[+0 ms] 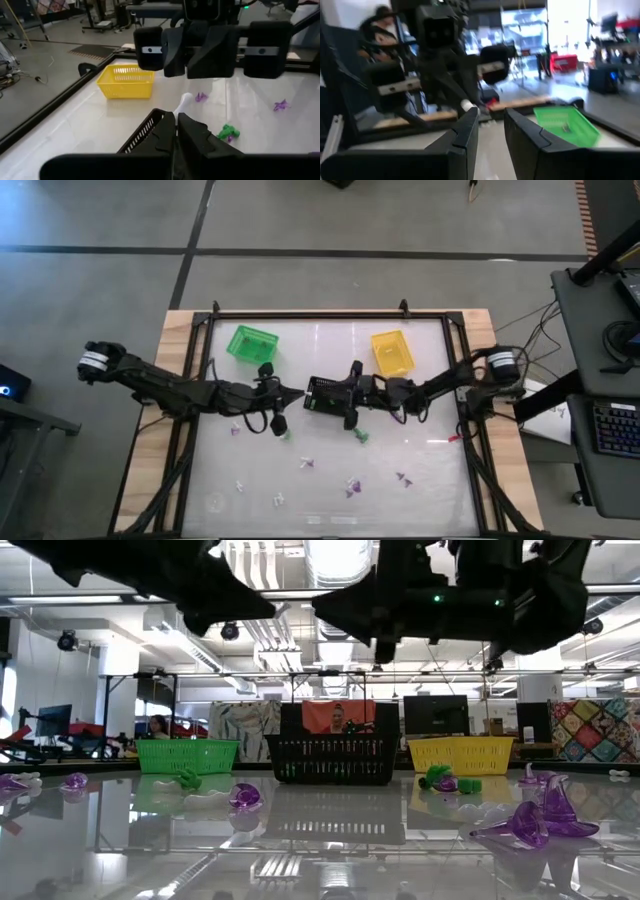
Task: Sort Halloween decoration
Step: Put the white bone toy into the yellow bin
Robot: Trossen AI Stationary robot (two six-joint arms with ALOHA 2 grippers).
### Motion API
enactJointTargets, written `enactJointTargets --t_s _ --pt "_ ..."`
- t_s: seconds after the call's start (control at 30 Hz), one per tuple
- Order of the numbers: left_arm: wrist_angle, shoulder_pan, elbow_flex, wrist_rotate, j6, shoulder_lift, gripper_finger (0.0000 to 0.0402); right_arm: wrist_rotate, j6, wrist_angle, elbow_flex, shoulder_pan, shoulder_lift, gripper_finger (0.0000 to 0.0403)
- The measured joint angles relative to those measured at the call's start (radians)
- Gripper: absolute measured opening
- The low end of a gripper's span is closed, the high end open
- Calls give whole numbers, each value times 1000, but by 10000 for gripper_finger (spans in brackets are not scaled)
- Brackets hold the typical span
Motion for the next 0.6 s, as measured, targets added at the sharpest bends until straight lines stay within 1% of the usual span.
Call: enactJointTargets --t_s 0.1,0.2,0.5,0.6 --pt "0 0 19 1 0 32 0 -17 -11 40 38 0 57 84" --pt "-2 0 31 1 0 55 0 -78 -11 40 70 -1 86 84" --pt "-6 0 49 2 15 56 0 -80 -10 24 82 -1 92 84" --pt "-67 -4 49 27 3 53 0 -81 -3 3 82 -1 88 84"
